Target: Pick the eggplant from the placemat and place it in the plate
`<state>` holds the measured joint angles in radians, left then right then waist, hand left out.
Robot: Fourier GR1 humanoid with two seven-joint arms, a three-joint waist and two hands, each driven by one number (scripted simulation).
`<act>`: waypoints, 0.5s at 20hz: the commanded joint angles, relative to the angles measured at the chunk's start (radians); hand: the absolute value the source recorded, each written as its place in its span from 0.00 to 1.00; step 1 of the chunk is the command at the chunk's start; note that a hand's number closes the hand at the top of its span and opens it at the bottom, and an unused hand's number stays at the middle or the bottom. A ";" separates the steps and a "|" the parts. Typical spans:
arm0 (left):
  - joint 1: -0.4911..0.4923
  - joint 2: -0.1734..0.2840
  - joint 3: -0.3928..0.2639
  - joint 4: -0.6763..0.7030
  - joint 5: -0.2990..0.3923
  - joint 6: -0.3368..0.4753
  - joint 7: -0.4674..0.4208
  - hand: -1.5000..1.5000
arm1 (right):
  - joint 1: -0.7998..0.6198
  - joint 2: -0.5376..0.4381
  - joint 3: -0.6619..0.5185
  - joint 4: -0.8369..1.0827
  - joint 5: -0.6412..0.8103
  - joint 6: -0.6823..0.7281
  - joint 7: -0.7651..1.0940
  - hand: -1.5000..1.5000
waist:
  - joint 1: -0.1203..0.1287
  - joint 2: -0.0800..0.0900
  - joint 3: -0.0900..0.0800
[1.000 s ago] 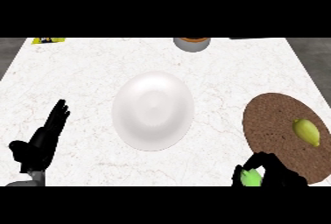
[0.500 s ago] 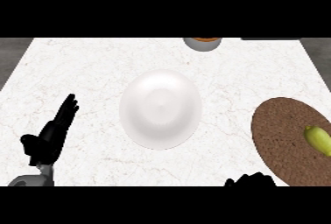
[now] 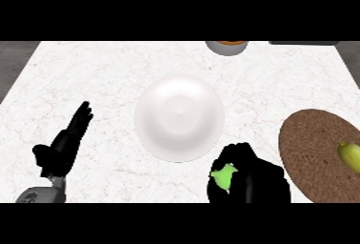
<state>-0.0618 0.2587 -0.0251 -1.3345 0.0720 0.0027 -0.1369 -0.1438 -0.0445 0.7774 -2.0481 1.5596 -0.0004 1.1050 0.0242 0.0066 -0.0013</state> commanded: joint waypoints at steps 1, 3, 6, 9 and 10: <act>-0.044 0.012 0.011 0.010 -0.001 -0.005 0.029 0.50 | -0.197 0.042 -0.095 0.212 -0.149 -0.089 0.144 1.00 | 0.014 0.005 0.001; -0.047 0.003 0.024 0.066 -0.006 -0.006 -0.026 0.50 | -0.258 0.043 -0.076 0.291 -0.196 -0.135 0.150 1.00 | 0.000 0.001 0.001; -0.046 0.001 0.011 0.000 0.002 -0.011 0.033 0.50 | -0.350 0.044 -0.125 0.473 -0.238 -0.237 0.129 1.00 | 0.011 0.001 0.001; -0.013 -0.018 0.009 0.008 -0.013 0.013 0.006 0.50 | -0.454 0.044 -0.170 0.537 -0.311 -0.244 0.145 1.00 | 0.011 0.000 0.001; -0.046 0.001 0.017 0.038 -0.003 -0.022 -0.001 0.50 | -0.470 0.044 -0.140 0.598 -0.325 -0.287 0.166 1.00 | 0.013 0.002 0.001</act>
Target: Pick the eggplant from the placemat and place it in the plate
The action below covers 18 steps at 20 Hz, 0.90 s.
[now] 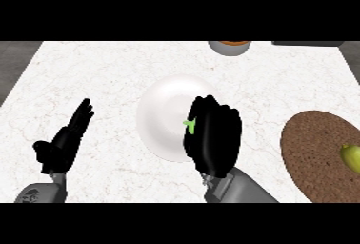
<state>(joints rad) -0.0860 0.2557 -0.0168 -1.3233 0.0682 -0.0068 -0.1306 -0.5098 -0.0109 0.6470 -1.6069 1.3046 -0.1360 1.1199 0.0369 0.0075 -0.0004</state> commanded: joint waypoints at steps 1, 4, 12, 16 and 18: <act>-0.010 0.010 0.001 0.041 -0.012 -0.021 -0.034 0.50 | -0.120 0.010 0.022 0.190 -0.085 -0.200 0.165 1.00 | 0.008 0.003 0.000; -0.026 0.018 0.016 0.020 0.006 -0.023 -0.006 0.50 | -0.102 0.010 -0.099 0.181 -0.076 -0.332 0.137 1.00 | 0.013 0.006 0.002; -0.047 -0.002 -0.010 -0.001 -0.015 -0.010 0.026 0.50 | -0.180 0.010 -0.164 0.405 -0.205 -0.476 0.151 0.00 | 0.028 0.006 0.002; -0.041 0.001 0.011 0.004 0.002 -0.014 0.021 0.50 | -0.147 0.010 -0.170 0.420 -0.200 -0.669 0.093 0.00 | 0.020 0.004 0.002; -0.021 0.007 0.021 0.024 0.007 -0.022 0.000 0.50 | -0.154 0.010 -0.206 0.360 -0.188 -0.722 0.076 0.00 | 0.002 -0.002 0.001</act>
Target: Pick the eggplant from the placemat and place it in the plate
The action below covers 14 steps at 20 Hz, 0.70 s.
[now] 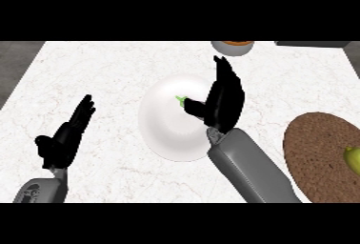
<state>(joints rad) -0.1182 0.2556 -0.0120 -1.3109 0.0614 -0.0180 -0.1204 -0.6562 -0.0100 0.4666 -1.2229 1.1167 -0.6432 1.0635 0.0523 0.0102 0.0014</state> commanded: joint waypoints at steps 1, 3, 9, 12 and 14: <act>0.038 -0.022 -0.003 0.008 -0.004 0.013 -0.023 0.50 | -0.015 0.009 -0.056 -0.009 -0.004 -0.249 0.121 0.00 | -0.010 -0.004 0.000; 0.054 0.002 0.012 0.000 0.003 -0.002 -0.035 0.50 | 0.060 0.010 -0.053 -0.046 -0.003 -0.366 0.085 0.00 | -0.019 -0.006 0.000; 0.049 0.005 0.033 -0.018 0.013 0.009 -0.011 0.50 | 0.283 0.010 -0.002 -0.234 -0.065 -0.536 -0.013 0.00 | -0.060 -0.014 0.000; 0.088 0.034 0.042 -0.071 0.012 -0.006 -0.009 0.50 | 0.422 -0.032 0.042 -0.331 -0.120 -0.581 -0.110 0.00 | -0.055 -0.014 0.000; 0.035 0.027 0.058 -0.020 0.032 -0.020 0.017 0.50 | 0.546 -0.088 0.107 -0.437 -0.138 -0.582 -0.161 0.00 | -0.065 -0.013 0.000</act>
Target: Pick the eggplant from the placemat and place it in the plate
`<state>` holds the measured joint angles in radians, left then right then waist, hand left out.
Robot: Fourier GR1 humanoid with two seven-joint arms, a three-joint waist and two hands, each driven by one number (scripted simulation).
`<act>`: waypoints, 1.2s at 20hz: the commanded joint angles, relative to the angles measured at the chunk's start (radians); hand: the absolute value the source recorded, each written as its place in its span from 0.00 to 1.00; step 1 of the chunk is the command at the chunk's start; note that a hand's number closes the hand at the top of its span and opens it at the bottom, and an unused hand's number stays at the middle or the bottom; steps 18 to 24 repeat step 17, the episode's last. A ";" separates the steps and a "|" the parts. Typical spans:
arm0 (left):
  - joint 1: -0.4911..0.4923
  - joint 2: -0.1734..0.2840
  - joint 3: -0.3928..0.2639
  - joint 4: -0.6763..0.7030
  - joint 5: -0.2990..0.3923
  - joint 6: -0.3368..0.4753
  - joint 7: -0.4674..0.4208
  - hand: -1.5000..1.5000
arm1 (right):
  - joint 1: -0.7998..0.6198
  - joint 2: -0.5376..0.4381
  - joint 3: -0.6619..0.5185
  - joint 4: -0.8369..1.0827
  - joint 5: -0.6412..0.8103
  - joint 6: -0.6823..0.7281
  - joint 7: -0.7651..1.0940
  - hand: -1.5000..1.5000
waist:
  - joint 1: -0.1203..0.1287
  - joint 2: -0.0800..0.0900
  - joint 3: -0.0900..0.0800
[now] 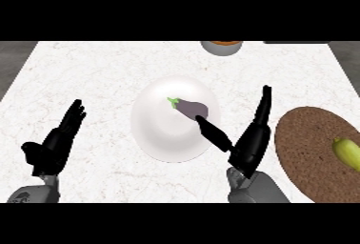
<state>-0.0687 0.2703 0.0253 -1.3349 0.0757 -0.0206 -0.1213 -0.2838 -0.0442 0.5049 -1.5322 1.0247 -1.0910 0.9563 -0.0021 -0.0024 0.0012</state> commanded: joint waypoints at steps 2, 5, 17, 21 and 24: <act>0.014 -0.030 -0.025 -0.074 -0.025 0.040 0.057 0.50 | 0.239 -0.143 0.111 -0.212 -0.127 -0.155 -0.107 0.00 | -0.003 -0.001 0.001; 0.018 -0.034 -0.015 -0.021 -0.022 0.009 0.006 0.50 | 0.308 -0.267 0.183 -0.234 -0.255 -0.219 -0.211 0.00 | 0.000 0.002 0.000; -0.007 -0.059 -0.004 0.007 -0.052 0.006 -0.009 0.50 | 0.369 -0.529 0.316 -0.240 -0.639 -0.402 -0.534 0.00 | 0.001 0.003 0.002; -0.007 -0.059 -0.004 0.007 -0.052 0.006 -0.009 0.50 | 0.369 -0.529 0.316 -0.240 -0.639 -0.402 -0.534 0.00 | 0.001 0.003 0.002; -0.007 -0.059 -0.004 0.007 -0.052 0.006 -0.009 0.50 | 0.369 -0.529 0.316 -0.240 -0.639 -0.402 -0.534 0.00 | 0.001 0.003 0.002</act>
